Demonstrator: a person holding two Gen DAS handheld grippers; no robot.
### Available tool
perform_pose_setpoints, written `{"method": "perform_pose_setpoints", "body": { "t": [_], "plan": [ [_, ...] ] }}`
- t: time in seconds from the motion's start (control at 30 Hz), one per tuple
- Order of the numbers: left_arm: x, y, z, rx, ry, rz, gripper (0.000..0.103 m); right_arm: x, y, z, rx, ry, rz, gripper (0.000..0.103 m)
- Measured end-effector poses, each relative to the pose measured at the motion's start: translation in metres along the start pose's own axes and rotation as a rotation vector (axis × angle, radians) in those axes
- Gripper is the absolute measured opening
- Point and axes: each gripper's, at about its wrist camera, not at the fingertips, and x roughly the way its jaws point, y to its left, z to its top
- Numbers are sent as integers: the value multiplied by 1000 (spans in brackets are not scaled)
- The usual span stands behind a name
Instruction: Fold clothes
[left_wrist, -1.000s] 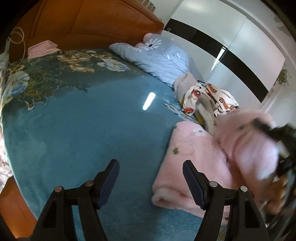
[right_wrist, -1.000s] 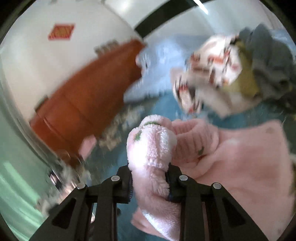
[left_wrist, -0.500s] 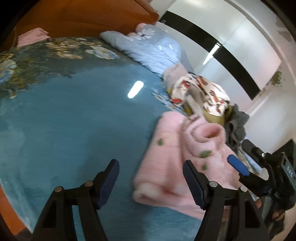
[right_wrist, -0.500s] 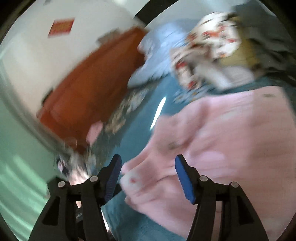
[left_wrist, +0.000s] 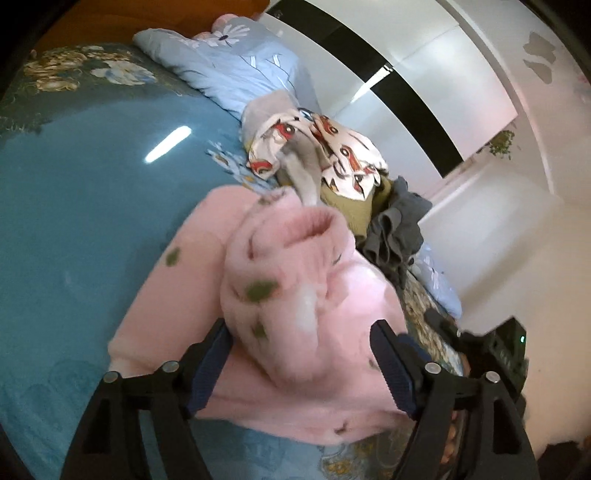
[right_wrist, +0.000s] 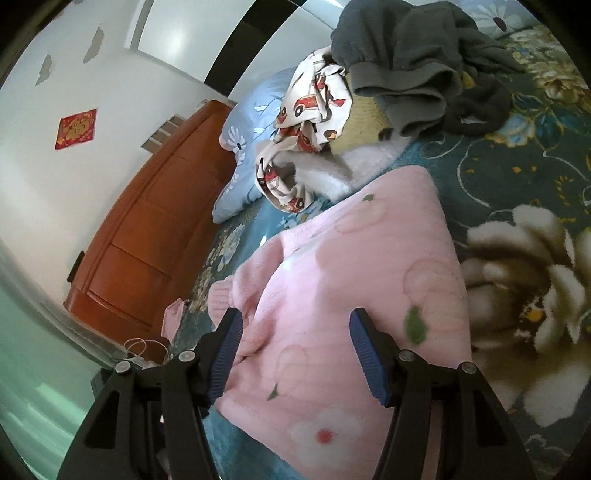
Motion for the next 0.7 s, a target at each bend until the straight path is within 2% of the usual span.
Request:
{"method": "perform_pose_setpoints", "body": {
  "t": [0.07, 0.13, 0.2, 0.23, 0.27, 0.33, 0.37, 0.47, 0.53, 0.67, 0.7],
  "plan": [
    [8, 3, 1, -7, 14, 40, 80, 2, 0, 0, 3, 5, -1, 62],
    [12, 7, 5, -46, -1, 40, 80, 6, 2, -2, -7, 16, -3, 62],
    [12, 5, 12, -57, -31, 74, 74, 4, 1, -3, -8, 19, -4, 62],
    [13, 3, 16, -60, -47, 93, 66, 3, 0, -3, 3, 19, 0, 62],
    [13, 0, 19, -49, -56, 117, 39, 2, -2, -2, 14, 18, 5, 62],
    [8, -8, 24, -13, -77, 111, 30, -1, -5, -2, 31, 16, 11, 62],
    [5, -11, 27, 5, -88, 105, 29, -2, -6, -2, 37, 14, 12, 62],
    [-24, -23, 36, 37, -188, -24, 29, -5, -3, -2, 24, 8, 26, 62],
    [-37, -23, 39, 42, -223, -64, 29, -8, 1, -2, 4, 2, 48, 62],
    [-16, 28, 24, -84, -125, 49, 30, 1, 2, -4, 2, 29, 55, 62],
    [-7, 45, 18, -142, -85, 71, 30, 5, 0, -5, 7, 41, 54, 62]
  ]
}}
